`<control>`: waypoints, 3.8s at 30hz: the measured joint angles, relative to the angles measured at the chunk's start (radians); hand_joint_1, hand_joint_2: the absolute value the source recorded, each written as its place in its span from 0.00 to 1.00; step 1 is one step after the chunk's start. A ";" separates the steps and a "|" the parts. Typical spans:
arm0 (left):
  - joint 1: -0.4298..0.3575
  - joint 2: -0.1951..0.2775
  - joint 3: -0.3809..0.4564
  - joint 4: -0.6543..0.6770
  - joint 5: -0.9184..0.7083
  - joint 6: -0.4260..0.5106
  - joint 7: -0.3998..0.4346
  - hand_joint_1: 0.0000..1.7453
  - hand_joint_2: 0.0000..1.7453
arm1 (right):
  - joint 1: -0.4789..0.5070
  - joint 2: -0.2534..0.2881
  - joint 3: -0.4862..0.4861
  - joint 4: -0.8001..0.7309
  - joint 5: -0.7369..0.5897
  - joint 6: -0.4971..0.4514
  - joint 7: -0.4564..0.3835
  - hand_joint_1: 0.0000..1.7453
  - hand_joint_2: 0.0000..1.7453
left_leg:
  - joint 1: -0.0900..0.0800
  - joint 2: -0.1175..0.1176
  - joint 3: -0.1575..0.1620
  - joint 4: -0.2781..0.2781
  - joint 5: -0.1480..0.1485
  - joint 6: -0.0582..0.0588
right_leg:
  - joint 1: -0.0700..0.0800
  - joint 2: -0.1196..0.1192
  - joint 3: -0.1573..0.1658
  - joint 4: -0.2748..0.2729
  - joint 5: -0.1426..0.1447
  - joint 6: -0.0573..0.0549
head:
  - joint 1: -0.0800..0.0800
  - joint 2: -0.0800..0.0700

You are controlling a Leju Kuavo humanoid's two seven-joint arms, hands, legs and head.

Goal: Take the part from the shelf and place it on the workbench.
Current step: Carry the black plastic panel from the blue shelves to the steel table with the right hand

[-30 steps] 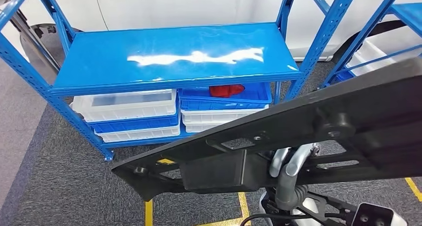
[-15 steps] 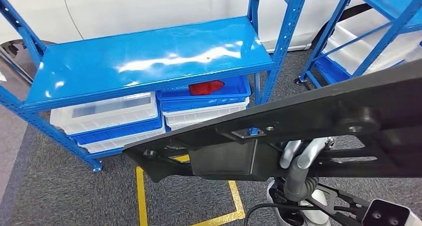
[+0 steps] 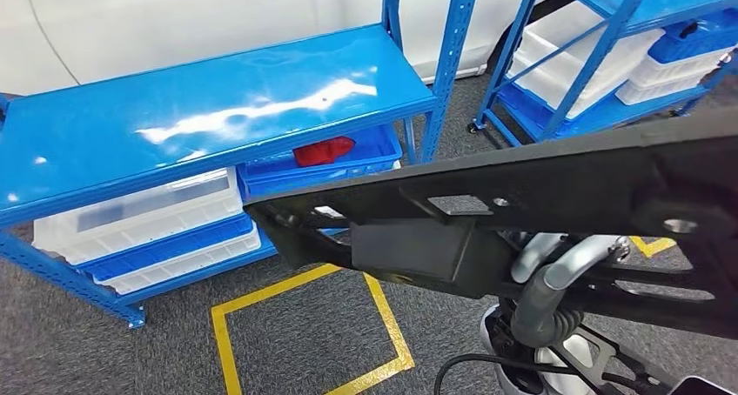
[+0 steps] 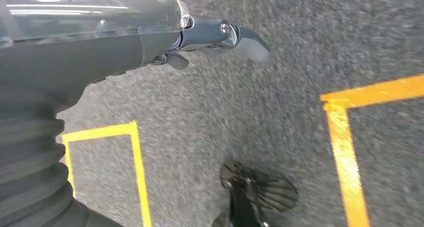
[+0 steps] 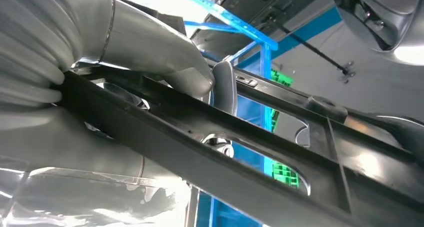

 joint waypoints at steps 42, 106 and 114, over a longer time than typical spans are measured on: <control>0.009 -0.040 0.034 -0.002 -0.049 -0.026 -0.001 0.00 1.00 | 0.160 0.049 -0.070 -0.203 0.067 0.088 0.000 1.00 1.00 | -0.006 0.067 0.020 0.037 -0.061 -0.041 | 0.006 -0.041 0.144 -0.282 0.121 -0.047 | 0.000 0.000; 0.002 -0.031 0.026 -0.008 -0.103 -0.034 0.005 0.00 1.00 | 0.200 0.102 -0.165 -0.060 0.000 0.200 0.000 1.00 1.00 | -0.006 0.002 -0.068 0.200 -0.136 -0.040 | 0.010 -0.003 0.149 -0.288 0.117 -0.062 | 0.000 0.000; 0.005 -0.036 0.011 -0.007 -0.101 -0.045 -0.006 0.00 1.00 | 0.205 0.094 -0.165 -0.052 -0.008 0.203 0.000 1.00 1.00 | 0.005 -0.088 -0.016 0.030 -0.011 -0.040 | 0.007 0.101 0.144 -0.266 0.107 -0.042 | 0.000 0.000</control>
